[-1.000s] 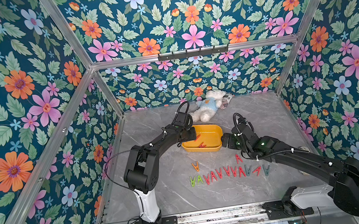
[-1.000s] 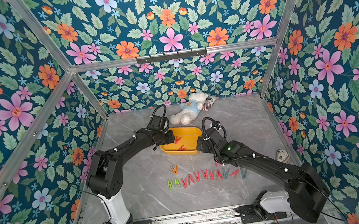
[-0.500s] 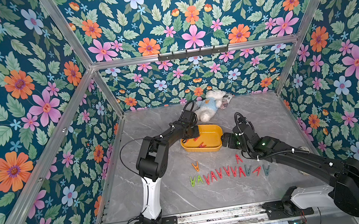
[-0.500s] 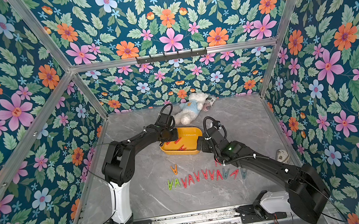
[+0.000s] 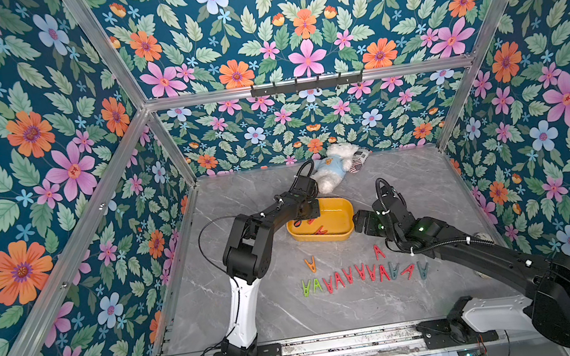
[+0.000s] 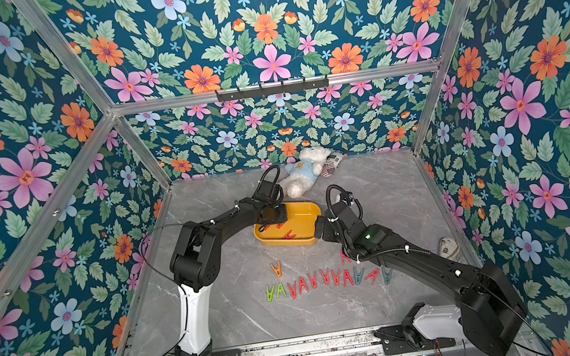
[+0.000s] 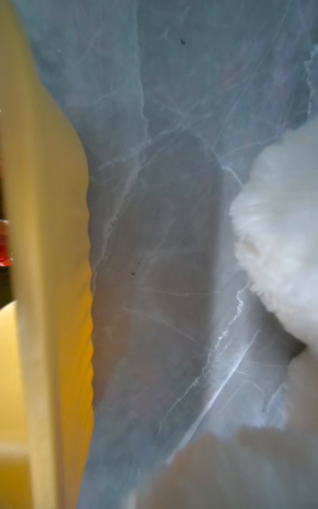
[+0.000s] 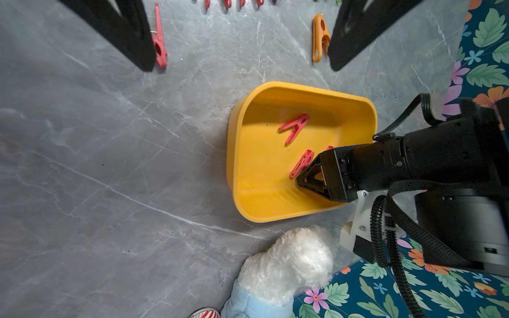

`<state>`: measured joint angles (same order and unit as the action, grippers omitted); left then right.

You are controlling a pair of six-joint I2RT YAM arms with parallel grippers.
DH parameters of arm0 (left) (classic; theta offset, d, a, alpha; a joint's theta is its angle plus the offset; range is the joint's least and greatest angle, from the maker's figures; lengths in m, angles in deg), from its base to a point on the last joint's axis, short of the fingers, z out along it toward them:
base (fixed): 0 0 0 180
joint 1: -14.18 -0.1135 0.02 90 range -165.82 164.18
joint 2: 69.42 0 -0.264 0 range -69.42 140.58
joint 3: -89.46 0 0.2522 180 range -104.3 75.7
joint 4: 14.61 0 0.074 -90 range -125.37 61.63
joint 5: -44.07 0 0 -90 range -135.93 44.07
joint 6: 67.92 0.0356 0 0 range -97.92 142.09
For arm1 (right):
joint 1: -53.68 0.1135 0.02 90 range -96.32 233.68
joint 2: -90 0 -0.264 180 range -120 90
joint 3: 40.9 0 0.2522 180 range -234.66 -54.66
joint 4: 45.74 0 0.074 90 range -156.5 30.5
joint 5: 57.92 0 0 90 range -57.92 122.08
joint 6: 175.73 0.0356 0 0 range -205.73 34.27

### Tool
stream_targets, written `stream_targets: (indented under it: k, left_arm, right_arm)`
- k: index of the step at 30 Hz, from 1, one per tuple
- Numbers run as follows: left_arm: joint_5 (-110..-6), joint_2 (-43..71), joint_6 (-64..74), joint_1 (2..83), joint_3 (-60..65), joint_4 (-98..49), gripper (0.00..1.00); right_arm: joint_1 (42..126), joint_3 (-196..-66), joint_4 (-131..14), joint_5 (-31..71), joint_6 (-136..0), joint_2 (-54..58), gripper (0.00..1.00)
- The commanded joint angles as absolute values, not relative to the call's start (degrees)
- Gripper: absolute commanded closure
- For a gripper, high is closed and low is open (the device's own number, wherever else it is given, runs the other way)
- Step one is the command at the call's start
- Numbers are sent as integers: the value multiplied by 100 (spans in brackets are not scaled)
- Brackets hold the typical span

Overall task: Take the clothespins out of the storage box
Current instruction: Pick up the clothespin from the storage box.

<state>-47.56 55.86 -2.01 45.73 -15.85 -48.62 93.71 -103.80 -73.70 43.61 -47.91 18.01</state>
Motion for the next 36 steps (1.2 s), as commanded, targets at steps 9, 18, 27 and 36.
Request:
stream_targets:
  k: [9, 18, 27, 36]
  left_arm:
    - [-4493, 5653, -151, 4604, -1632, -5102, 77]
    - [-4297, 5824, -64, 4713, -1671, -5166, 83]
    - [-4307, 5667, -119, 4749, -1597, -5183, 95]
    - [-4285, 4986, -494, 4757, -1343, -5219, 100]
  right_arm:
    - [9326, -10402, -7261, 4212, -4811, 1791, 1]
    - [9326, -10296, -7207, 4149, -4714, 1819, 1]
    - [9329, -10309, -7242, 4166, -4658, 1872, 1]
    - [9334, -10294, -7172, 3979, -4466, 1800, 1]
